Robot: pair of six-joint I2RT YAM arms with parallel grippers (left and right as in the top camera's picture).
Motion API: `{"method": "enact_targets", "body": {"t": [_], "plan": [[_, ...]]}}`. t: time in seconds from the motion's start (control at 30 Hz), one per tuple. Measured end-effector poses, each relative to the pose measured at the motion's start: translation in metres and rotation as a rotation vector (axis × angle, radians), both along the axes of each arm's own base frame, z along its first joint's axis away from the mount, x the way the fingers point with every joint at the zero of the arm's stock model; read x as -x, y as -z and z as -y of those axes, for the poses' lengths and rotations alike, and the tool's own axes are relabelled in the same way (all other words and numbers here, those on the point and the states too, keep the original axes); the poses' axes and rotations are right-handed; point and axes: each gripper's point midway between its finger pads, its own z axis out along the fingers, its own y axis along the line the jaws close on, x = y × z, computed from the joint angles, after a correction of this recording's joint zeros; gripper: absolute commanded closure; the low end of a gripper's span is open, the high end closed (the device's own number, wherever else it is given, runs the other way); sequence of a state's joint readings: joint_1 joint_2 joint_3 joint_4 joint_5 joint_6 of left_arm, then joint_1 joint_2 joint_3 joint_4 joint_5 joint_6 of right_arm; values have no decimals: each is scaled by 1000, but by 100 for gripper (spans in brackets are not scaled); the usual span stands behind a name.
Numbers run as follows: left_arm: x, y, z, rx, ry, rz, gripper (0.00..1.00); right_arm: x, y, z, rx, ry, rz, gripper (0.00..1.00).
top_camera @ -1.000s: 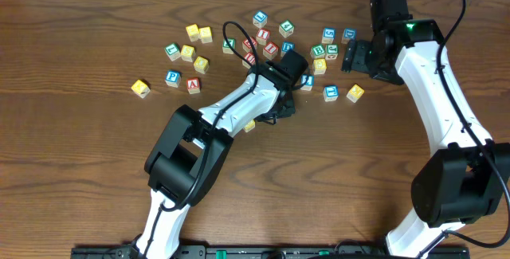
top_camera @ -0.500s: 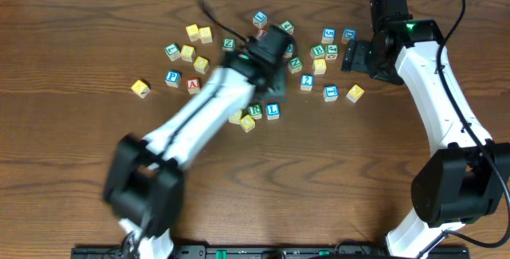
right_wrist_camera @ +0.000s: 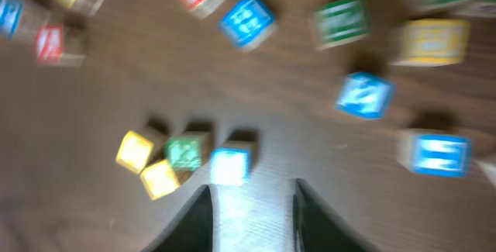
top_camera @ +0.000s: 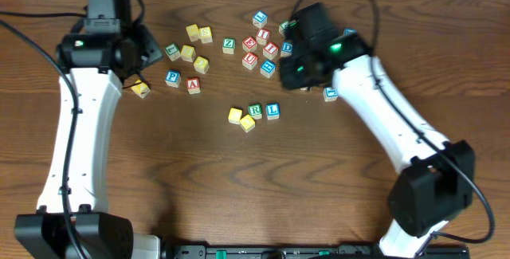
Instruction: Spell out CORL
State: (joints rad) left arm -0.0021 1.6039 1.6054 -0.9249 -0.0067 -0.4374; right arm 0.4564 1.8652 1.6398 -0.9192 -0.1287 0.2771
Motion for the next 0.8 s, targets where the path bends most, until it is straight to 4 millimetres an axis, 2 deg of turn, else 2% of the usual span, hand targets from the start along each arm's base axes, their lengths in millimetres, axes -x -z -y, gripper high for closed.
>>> {"method": "enact_targets", "body": {"t": [0.03,0.1,0.13,0.23,0.33,0.4,0.57,0.8], "plan": [[2,1,-11,0,-27,-9,51,10,5,-16,2,-43,-17,99],[3,1,-20,0,-50,-10,51,23,18,-33,17,-86,-54,99],[4,1,-25,0,-61,-11,51,36,36,-45,42,-120,-102,99],[4,1,-28,0,-70,-11,51,59,71,-58,99,-157,-203,99],[4,2,-29,0,-70,-11,51,75,89,-65,137,-188,-255,99],[4,2,-29,0,-70,-12,51,86,96,-73,152,-216,-271,99],[4,3,-29,0,-70,-14,51,100,97,-86,166,-260,-268,99],[3,3,-29,0,-70,-15,51,97,106,-82,216,-256,-257,99]]}}
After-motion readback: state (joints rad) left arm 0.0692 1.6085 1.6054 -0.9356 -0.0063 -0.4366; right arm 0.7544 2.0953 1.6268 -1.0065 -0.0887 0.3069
